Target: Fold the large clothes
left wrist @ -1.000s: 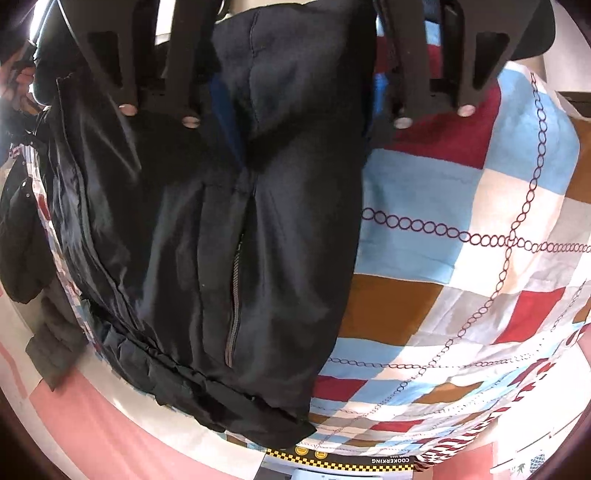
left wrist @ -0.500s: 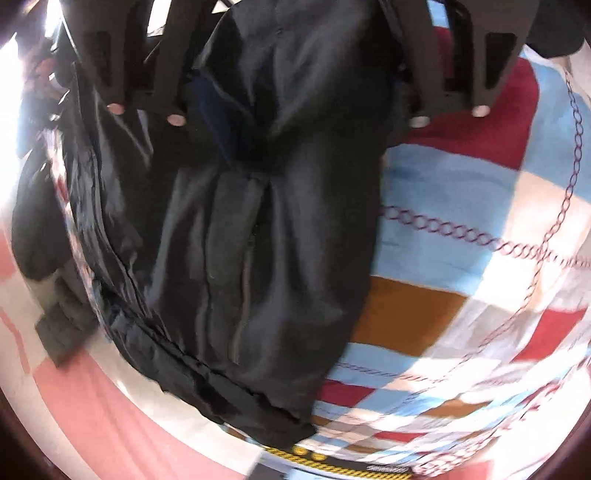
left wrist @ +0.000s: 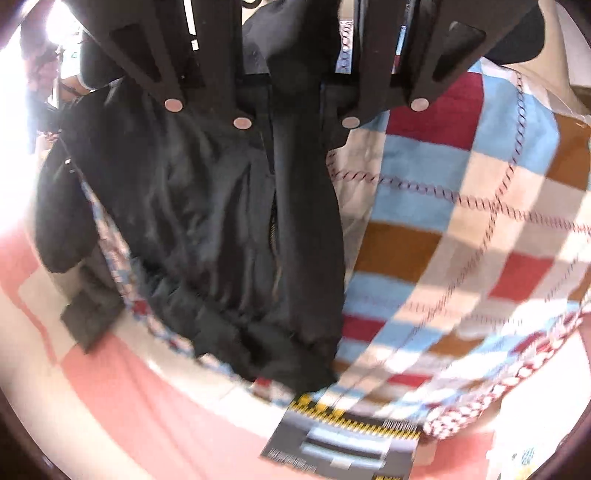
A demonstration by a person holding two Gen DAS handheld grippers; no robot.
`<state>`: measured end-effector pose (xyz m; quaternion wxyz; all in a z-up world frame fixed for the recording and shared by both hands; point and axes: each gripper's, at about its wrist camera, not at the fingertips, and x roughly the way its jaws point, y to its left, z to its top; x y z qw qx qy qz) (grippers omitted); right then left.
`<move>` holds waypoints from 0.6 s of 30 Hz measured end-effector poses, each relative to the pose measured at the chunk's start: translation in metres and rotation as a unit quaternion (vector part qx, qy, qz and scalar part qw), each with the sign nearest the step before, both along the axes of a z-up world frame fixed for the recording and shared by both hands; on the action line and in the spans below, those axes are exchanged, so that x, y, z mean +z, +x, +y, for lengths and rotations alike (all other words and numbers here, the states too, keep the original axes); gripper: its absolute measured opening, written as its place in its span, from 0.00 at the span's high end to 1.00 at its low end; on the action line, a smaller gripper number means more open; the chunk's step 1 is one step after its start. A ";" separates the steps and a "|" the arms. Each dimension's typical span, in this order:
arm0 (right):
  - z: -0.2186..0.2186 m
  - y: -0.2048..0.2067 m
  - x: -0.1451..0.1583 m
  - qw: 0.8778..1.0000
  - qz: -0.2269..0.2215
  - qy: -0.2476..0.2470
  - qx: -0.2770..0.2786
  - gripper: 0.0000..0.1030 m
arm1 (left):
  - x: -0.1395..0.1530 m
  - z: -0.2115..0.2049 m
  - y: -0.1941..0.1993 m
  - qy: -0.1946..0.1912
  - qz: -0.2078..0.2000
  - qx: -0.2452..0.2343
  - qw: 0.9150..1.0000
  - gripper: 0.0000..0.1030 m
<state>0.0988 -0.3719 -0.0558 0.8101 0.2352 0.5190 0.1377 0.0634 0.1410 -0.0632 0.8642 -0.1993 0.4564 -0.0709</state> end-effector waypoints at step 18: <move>-0.004 -0.058 0.031 0.997 -0.019 0.066 -0.016 0.84 | 0.039 0.034 -0.040 -0.102 -0.030 0.023 0.994 0.85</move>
